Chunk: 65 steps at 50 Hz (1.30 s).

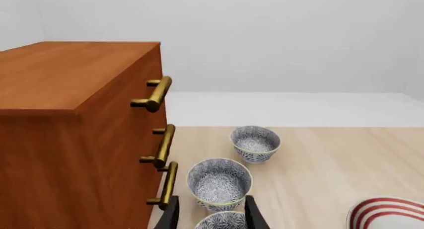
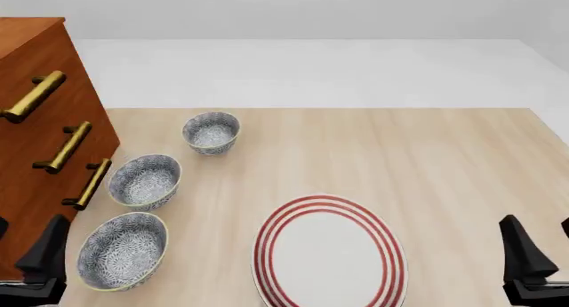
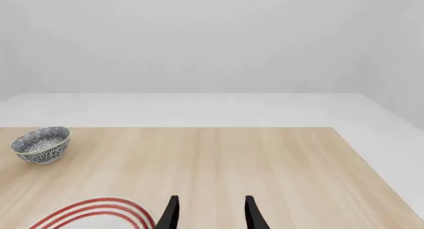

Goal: Open the top drawer of the cabinet.

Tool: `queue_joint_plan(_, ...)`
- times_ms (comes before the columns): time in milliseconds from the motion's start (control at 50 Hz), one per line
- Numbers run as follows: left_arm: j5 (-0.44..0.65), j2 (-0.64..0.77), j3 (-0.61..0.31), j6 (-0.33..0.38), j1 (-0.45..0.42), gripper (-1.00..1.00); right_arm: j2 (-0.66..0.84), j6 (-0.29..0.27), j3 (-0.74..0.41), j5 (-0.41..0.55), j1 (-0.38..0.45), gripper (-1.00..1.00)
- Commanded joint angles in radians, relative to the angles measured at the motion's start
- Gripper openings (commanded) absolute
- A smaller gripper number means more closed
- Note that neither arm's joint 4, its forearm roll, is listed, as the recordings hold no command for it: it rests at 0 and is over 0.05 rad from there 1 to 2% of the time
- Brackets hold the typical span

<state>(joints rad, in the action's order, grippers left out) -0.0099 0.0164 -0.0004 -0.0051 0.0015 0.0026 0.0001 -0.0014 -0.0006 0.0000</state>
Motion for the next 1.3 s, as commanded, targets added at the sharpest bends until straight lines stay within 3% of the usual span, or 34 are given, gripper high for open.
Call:
queue_joint_plan(20,-0.020,0.037,0.000,-0.010,0.005,1.00,0.005,0.000,-0.003,-0.001,0.000,1.00)
queue_joint_plan(400,0.014,-0.015,-0.003,0.031,0.020,1.00,0.006,0.000,-0.003,-0.001,0.000,1.00)
queue_joint_plan(440,0.005,-0.016,-0.004,0.064,0.019,1.00,0.006,0.000,-0.003,-0.001,0.000,1.00)
queue_joint_plan(460,-0.023,-0.016,-0.011,0.138,0.023,1.00,0.005,0.000,-0.003,-0.001,0.000,1.00)
queue_joint_plan(480,-0.033,-0.016,-0.009,0.167,0.018,1.00,0.006,0.000,-0.003,-0.001,0.000,1.00)
queue_joint_plan(640,-0.059,-0.016,-0.022,0.270,0.018,1.00,0.005,0.000,-0.003,-0.001,0.000,1.00)
queue_joint_plan(680,-0.084,-0.016,-0.015,0.370,-0.002,1.00,0.005,0.000,-0.003,-0.001,0.000,1.00)
queue_joint_plan(800,-0.087,-0.016,-0.016,0.410,0.001,1.00,0.006,0.000,-0.003,-0.001,0.000,1.00)
queue_joint_plan(820,-0.111,-0.016,-0.008,0.458,-0.005,1.00,0.005,0.000,-0.003,-0.001,0.000,1.00)
queue_joint_plan(880,-0.100,-0.016,-0.020,0.451,0.001,1.00,0.006,0.000,-0.003,-0.001,0.000,1.00)
queue_joint_plan(900,-0.122,-0.016,-0.010,0.491,-0.012,1.00,0.005,0.000,-0.003,-0.001,0.000,1.00)
queue_joint_plan(980,-0.141,-0.016,-0.002,0.542,-0.014,1.00,0.005,0.000,-0.003,-0.001,0.000,1.00)
queue_joint_plan(1080,-0.146,-0.016,-0.001,0.567,-0.019,1.00,0.006,0.000,-0.003,-0.001,0.000,1.00)
queue_joint_plan(1140,-0.163,-0.016,0.000,0.629,-0.027,1.00,0.005,0.000,-0.003,-0.001,0.000,1.00)
queue_joint_plan(1300,-0.164,-0.016,0.000,0.694,-0.027,1.00,0.005,0.000,-0.003,-0.001,0.000,1.00)
